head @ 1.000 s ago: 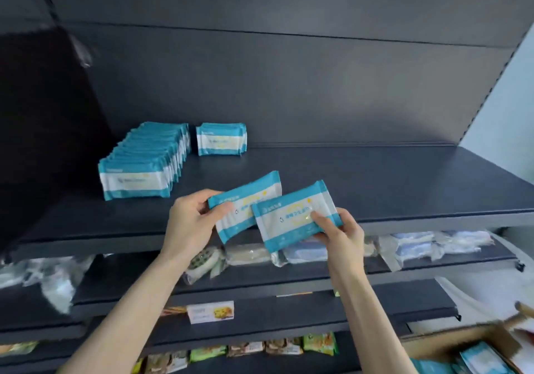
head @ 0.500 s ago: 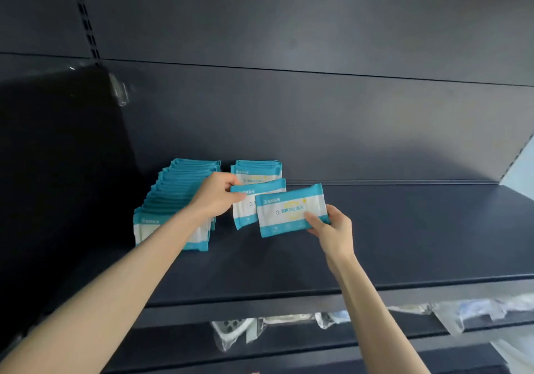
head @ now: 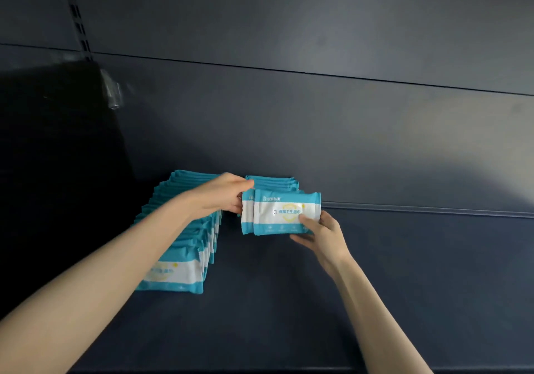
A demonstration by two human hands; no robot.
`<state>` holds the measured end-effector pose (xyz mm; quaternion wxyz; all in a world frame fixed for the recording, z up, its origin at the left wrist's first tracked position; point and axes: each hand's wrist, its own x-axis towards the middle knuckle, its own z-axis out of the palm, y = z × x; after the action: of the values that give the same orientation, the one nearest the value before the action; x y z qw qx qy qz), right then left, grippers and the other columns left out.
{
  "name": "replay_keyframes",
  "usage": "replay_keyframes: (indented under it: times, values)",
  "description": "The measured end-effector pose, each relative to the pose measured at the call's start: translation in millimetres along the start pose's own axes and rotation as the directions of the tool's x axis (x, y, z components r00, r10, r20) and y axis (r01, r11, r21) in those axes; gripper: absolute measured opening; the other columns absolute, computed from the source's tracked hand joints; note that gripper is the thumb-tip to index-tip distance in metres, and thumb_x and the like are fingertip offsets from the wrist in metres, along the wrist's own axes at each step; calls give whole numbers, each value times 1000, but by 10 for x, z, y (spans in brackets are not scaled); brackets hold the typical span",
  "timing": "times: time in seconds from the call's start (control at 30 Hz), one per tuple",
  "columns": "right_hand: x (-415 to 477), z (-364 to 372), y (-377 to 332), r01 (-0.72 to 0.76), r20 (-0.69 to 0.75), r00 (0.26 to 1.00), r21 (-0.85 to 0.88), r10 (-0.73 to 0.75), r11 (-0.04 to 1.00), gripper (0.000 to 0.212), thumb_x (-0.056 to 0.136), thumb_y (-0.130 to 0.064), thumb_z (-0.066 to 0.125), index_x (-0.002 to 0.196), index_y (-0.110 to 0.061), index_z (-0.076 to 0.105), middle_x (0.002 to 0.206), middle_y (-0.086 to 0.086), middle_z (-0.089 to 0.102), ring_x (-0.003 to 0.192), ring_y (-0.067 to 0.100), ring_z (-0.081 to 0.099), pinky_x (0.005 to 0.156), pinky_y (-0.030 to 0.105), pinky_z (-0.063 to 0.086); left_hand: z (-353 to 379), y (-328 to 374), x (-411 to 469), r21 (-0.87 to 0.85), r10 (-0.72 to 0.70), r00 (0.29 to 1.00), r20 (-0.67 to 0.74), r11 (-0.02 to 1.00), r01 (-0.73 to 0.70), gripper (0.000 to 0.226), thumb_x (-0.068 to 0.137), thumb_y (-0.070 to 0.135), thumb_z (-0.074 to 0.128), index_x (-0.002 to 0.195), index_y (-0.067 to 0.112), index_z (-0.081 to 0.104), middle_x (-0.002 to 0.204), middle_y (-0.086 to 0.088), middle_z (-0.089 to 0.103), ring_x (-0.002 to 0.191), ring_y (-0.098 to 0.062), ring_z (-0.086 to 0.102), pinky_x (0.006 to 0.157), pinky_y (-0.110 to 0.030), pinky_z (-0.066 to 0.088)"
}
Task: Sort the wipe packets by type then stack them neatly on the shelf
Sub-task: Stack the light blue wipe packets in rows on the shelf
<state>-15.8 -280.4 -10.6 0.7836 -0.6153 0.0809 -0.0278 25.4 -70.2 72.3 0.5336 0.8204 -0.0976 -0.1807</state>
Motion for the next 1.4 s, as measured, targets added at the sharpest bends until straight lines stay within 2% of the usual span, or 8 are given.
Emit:
replay_keyframes:
  times: [0.17,0.27,0.4,0.57,0.7,0.93,1.1,1.4]
  values:
    - [269,82,107,69,2,998,-164,-69,984,14,91,-8,61,99,-12,50,108,9,65,95,17,67,76,32,58,37,-95,329,506,130,984,-123,861,-50,44,73,39,78,105,16,59,107,3,58,96,-12,52,77,-27,40]
    - [400,81,152,154,-29,985,-319,-172,935,27,86,-10,68,96,-17,45,106,6,64,96,17,65,83,37,56,45,-111,445,594,211,963,-166,801,-73,41,71,29,82,102,17,59,107,4,54,102,-15,45,78,-27,34]
    - [474,73,179,219,11,969,-510,-248,832,44,82,-9,73,108,-21,40,97,-11,63,83,0,62,68,12,51,38,-175,556,645,298,945,-133,750,-146,38,74,26,80,105,12,62,105,3,52,105,-15,47,86,-27,38]
    - [554,94,203,206,20,961,-715,-276,668,37,79,-24,77,101,-19,47,104,-4,63,94,15,61,80,40,54,3,-204,601,804,369,927,-63,569,-172,38,82,34,72,111,11,63,110,1,52,101,-19,51,85,-33,43]
    - [551,136,130,236,50,937,-821,-346,520,41,77,-30,77,101,-13,48,100,-3,52,92,17,50,76,36,47,-7,-213,582,816,390,920,-47,547,-190,44,78,39,74,111,14,57,110,2,52,98,-18,53,83,-36,46]
    - [550,177,153,258,89,918,-874,-386,411,60,79,-34,75,123,-12,42,118,-1,44,109,19,47,79,36,47,13,-223,571,828,419,908,-13,514,-225,47,81,36,72,118,12,58,115,1,53,98,-18,53,84,-33,46]
    - [497,197,154,296,130,913,-863,-386,410,77,83,-34,71,144,-20,26,128,-1,41,116,18,46,85,39,48,6,-258,552,920,462,887,16,340,-194,58,84,48,63,128,12,53,122,0,44,110,-18,44,92,-30,35]
    - [462,216,133,330,148,913,-814,-380,478,71,84,-22,71,142,-16,30,135,0,44,122,19,45,96,36,43,48,-263,543,854,417,909,-1,473,-216,51,84,35,69,126,8,57,115,-4,46,109,-20,47,94,-29,38]
